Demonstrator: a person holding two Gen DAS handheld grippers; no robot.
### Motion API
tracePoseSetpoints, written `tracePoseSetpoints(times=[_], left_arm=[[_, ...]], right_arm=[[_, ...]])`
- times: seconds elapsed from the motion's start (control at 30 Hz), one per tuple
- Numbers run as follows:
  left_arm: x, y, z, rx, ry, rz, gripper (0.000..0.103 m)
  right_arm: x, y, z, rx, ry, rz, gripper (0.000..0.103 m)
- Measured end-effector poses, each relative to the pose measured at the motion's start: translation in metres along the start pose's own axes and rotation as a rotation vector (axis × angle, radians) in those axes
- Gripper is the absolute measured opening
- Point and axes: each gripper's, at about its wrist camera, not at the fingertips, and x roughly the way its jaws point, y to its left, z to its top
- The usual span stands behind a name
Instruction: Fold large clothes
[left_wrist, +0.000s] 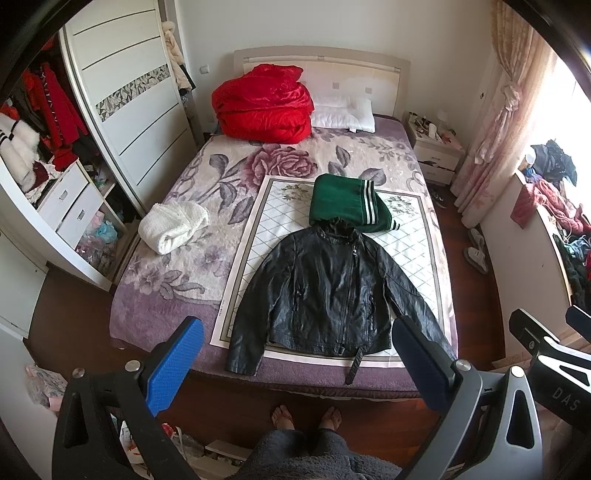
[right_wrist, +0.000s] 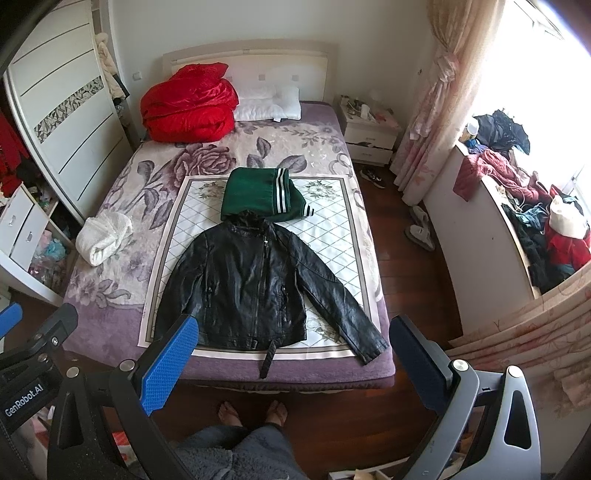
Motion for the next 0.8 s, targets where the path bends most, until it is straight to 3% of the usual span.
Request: tracePoseSetpoints(times=[0.57, 0.7, 0.8], left_arm=[[-0.007, 0.000, 0.005, 0.001, -0.001, -0.007, 0.103], [-0.007, 0.001, 0.012, 0.003, 0.006, -0.014, 0.103], [0.011, 0.004, 0.030, 0.021, -0.026, 0.020, 0.103]], right_arm=[[0.002, -0.001, -0.005, 0.003, -0.002, -0.001, 0.103], [-0.002, 0.004, -0.001, 0.003, 0.000, -0.006, 0.103], [0.003, 0.013, 0.006, 0.025, 0.006, -0.033, 0.103]])
